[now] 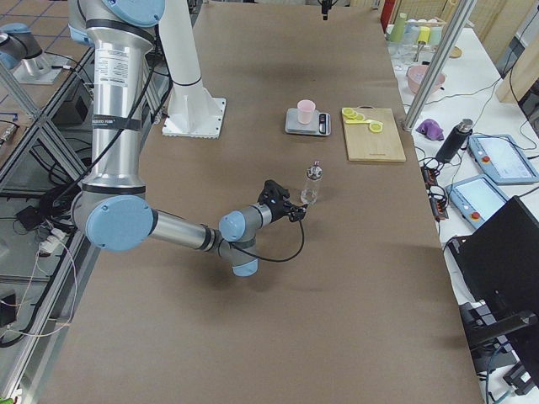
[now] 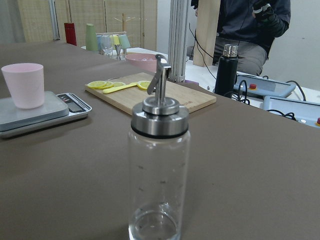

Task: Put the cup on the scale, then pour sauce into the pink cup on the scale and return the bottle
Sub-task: 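Open the right gripper and withdraw it from the dispenser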

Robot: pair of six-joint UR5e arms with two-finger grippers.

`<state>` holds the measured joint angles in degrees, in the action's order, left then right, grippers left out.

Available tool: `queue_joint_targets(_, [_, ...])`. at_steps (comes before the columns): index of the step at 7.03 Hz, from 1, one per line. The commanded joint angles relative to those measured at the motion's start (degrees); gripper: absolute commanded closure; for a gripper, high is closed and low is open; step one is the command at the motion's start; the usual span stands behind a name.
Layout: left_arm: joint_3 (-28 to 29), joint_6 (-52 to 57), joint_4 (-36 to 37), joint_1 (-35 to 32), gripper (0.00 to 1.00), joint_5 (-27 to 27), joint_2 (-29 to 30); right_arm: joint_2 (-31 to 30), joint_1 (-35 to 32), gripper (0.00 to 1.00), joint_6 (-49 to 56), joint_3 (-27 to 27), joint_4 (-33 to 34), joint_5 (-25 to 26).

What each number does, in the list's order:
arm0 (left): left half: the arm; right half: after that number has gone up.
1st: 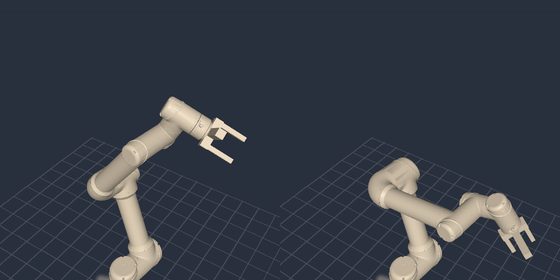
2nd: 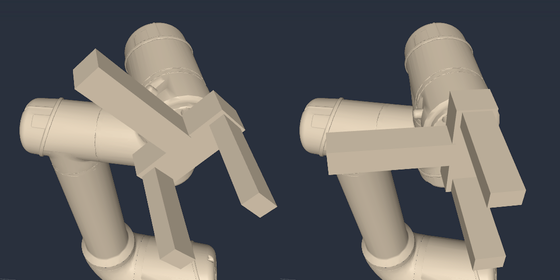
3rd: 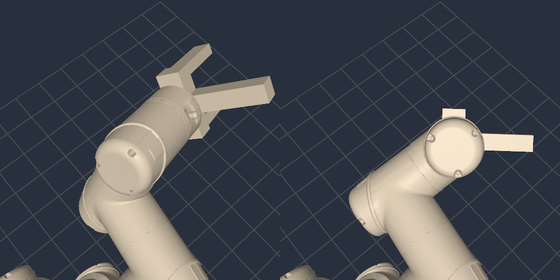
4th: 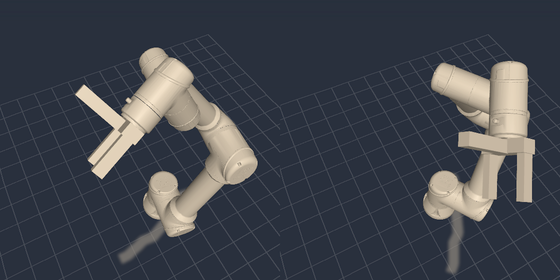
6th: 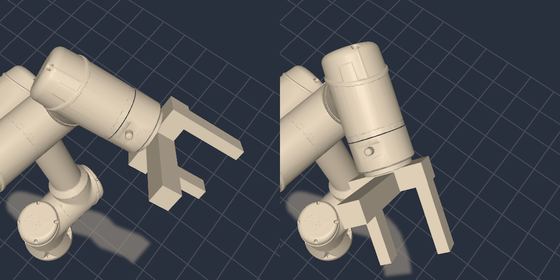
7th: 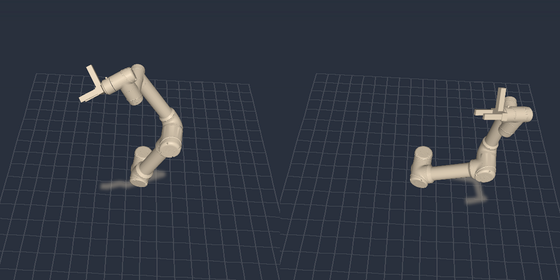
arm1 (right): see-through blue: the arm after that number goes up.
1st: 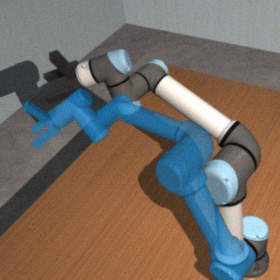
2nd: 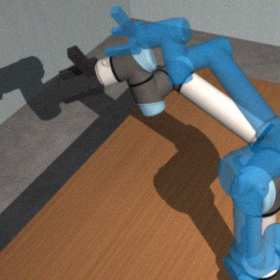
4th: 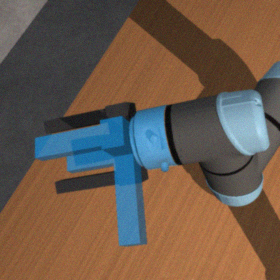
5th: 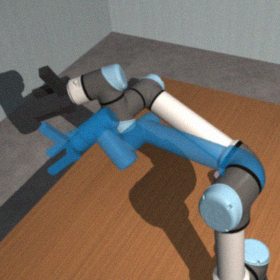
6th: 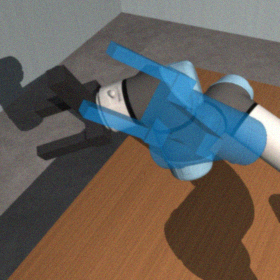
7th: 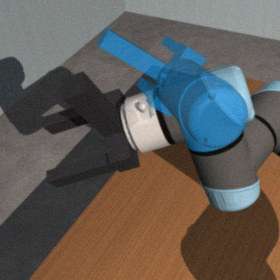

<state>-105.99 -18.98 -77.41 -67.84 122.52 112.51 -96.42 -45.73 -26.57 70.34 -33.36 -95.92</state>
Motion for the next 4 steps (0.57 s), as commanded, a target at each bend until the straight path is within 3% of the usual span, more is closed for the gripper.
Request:
queue_joint_targets(1, [-0.3,0.0,0.1,0.0,0.03,0.0,-0.3,-2.8,-13.8,0.0,-0.2,0.7,6.1,-13.2])
queue_joint_targets(2, [-0.2,0.0,0.1,0.1,0.02,0.1,-0.3,1.1,-22.1,0.0,0.4,0.6,13.9,-24.4])
queue_joint_targets(3, [0.0,0.0,0.1,0.1,0.03,0.1,-0.3,3.0,-25.9,0.0,0.0,0.7,18.4,-30.0])
queue_joint_targets(4, [0.3,0.1,0.1,0.1,0.03,0.2,-0.4,3.3,-27.9,0.0,-0.1,0.9,22.3,-30.8])
